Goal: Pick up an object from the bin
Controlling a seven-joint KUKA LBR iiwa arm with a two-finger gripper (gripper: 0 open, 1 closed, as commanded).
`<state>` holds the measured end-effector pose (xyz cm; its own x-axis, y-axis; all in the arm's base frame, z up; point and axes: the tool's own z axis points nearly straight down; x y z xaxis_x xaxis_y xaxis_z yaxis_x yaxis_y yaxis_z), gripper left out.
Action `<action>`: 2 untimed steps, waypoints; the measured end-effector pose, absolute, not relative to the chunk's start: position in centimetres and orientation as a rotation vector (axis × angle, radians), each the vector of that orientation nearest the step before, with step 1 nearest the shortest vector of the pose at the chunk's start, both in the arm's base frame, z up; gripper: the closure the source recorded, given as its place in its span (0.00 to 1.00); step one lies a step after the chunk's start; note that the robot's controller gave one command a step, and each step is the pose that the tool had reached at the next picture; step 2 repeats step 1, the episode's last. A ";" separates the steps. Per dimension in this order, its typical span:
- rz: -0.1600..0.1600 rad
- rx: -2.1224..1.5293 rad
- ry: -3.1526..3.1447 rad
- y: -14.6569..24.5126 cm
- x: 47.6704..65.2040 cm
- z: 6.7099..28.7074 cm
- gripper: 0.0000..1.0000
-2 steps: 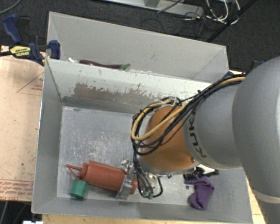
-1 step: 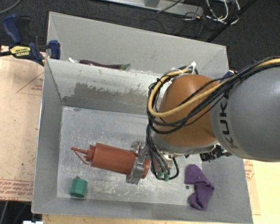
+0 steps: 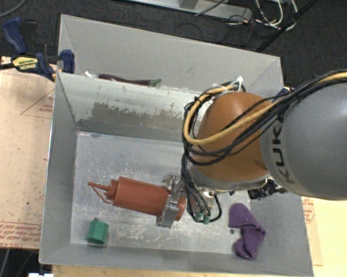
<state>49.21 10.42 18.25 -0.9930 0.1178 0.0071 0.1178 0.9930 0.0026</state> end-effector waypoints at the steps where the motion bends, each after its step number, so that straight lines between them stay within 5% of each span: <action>1: -0.006 -0.120 -3.135 11.6 49.2 32.9 1.00; 2: -0.006 -0.120 -3.135 11.6 49.2 32.9 1.00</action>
Offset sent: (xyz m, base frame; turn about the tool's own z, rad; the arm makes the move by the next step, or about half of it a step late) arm 0.0000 0.0000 0.0000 0.0000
